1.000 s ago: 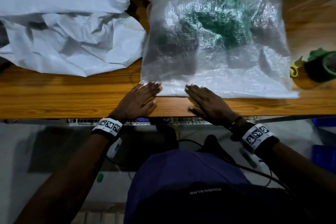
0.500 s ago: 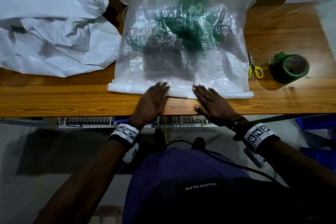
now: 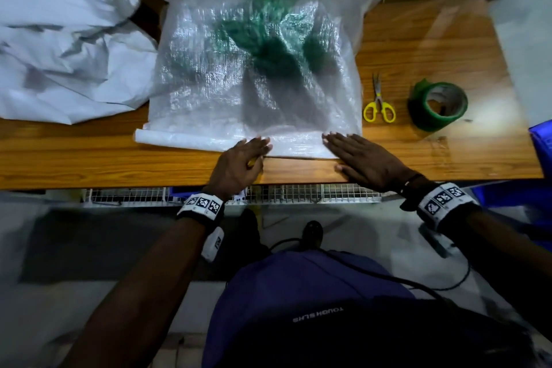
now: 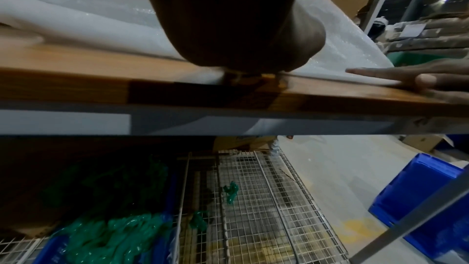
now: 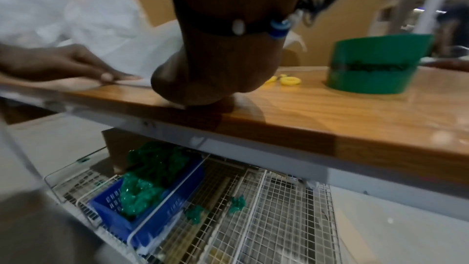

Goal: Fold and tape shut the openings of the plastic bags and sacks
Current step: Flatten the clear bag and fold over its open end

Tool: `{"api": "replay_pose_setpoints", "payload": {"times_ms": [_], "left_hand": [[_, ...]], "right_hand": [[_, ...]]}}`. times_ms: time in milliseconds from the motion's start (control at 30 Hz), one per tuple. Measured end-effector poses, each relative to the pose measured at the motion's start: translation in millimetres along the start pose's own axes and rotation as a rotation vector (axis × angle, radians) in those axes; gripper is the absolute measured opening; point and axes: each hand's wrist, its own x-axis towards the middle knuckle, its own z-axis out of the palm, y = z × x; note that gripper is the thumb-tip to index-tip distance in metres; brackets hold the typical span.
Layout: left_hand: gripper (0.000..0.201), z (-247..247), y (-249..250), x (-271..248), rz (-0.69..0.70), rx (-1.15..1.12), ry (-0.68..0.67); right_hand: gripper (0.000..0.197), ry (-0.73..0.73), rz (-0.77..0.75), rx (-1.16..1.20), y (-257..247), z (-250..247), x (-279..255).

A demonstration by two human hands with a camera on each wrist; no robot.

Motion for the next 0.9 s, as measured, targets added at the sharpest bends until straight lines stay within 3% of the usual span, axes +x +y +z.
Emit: {"api": "replay_pose_setpoints", "payload": {"times_ms": [133, 233, 333, 467, 567, 667, 833, 900], "left_hand": [[0.036, -1, 1, 2, 0.040, 0.016, 0.011], [0.032, 2, 2, 1, 0.065, 0.077, 0.054], [0.026, 5, 8, 6, 0.075, 0.126, 0.088], [0.029, 4, 13, 15, 0.117, 0.179, 0.058], [0.034, -4, 18, 23, 0.115, 0.221, 0.012], [0.024, -8, 22, 29, 0.062, 0.188, -0.002], [0.020, -4, 26, 51, 0.017, 0.158, -0.005], [0.014, 0, 21, 60, 0.084, 0.241, -0.019]], "right_hand": [[0.061, 0.069, 0.025, 0.080, 1, 6, 2], [0.049, 0.240, 0.074, 0.174, -5, 5, 4], [0.033, 0.377, 0.115, 0.100, -10, 2, 5], [0.031, 0.379, 0.216, 0.028, -15, -1, 6], [0.023, 0.398, 0.347, 0.164, -18, -13, 10], [0.022, 0.392, 0.423, 0.239, -13, -21, 9], [0.012, 0.502, 0.372, 0.117, -9, -20, 11], [0.021, 0.449, 0.307, 0.040, -14, -13, 20]]}}
